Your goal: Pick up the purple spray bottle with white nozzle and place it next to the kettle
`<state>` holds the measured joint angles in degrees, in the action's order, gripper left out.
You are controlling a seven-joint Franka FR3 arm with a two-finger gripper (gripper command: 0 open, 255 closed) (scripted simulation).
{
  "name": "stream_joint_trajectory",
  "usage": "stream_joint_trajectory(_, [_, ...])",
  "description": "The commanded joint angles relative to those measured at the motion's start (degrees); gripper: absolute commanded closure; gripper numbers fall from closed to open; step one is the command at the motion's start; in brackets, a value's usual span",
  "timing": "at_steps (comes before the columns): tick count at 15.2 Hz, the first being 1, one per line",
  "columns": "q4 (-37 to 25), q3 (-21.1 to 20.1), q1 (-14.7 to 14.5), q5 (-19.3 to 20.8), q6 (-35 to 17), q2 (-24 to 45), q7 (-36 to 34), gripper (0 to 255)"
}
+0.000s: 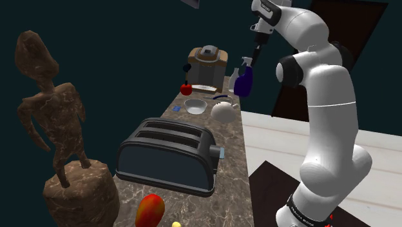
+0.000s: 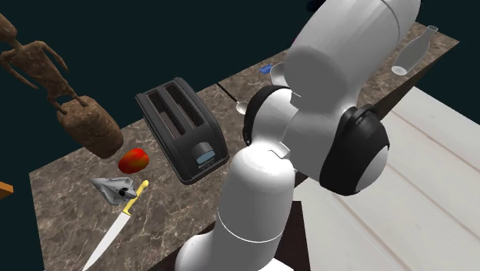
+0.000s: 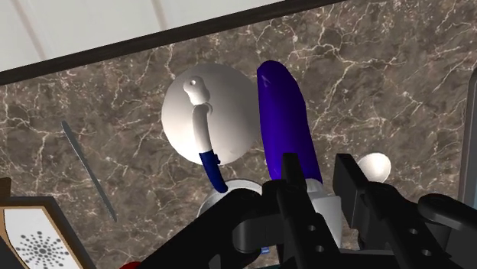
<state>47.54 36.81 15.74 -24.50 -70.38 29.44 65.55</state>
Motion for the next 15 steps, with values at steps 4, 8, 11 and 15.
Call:
stream_joint_trajectory(4, [11.28, 1.01, -4.41, 2.72, -7.00, -4.15, 1.05, 255])
stream_joint_trajectory(8, [17.68, 1.31, -6.60, 4.07, -11.39, -6.20, 1.42, 255])
stream_joint_trajectory(11, [21.75, 1.42, -7.83, 4.80, -14.38, -7.33, 1.65, 255])
stream_joint_trajectory(15, [26.50, 1.49, -9.09, 5.48, -18.08, -8.45, 1.94, 255])
